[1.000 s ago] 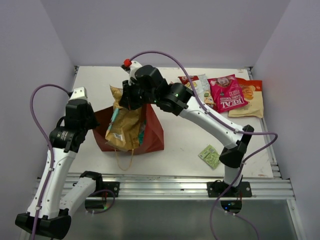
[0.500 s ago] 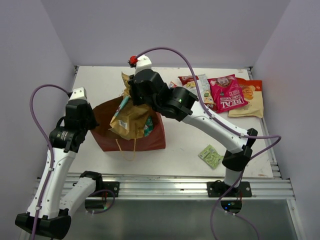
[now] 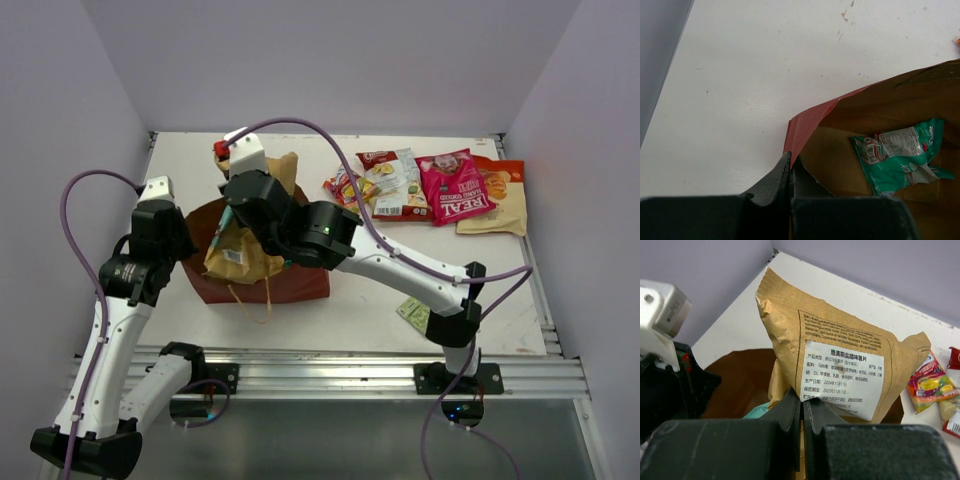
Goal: Place the snacks into the paper bag
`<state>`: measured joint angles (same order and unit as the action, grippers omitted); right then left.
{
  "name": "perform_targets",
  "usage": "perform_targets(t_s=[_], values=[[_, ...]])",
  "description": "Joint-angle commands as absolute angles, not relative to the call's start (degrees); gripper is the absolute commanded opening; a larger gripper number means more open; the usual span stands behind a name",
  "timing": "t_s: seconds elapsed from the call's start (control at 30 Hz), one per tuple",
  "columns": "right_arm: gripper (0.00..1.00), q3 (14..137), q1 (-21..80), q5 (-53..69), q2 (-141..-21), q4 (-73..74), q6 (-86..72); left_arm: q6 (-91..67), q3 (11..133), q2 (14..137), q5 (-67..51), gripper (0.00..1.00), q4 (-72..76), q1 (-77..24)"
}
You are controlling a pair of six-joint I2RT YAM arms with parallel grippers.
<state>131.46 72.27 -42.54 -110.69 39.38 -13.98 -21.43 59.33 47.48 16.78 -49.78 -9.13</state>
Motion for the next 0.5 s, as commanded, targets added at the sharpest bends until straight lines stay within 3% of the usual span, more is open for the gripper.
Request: perform_targets(t_s=[0.0, 0.47], values=[[0.00, 139.6, 71.7, -48.3, -111.4, 35.0, -9.6, -20.3, 59.1, 46.6, 17.4, 0.00, -48.3, -9.0], [0.00, 139.7, 71.8, -50.2, -109.4, 32.7, -9.6, -20.2, 58.5, 46.8, 16.8, 0.00, -48.2, -9.1]])
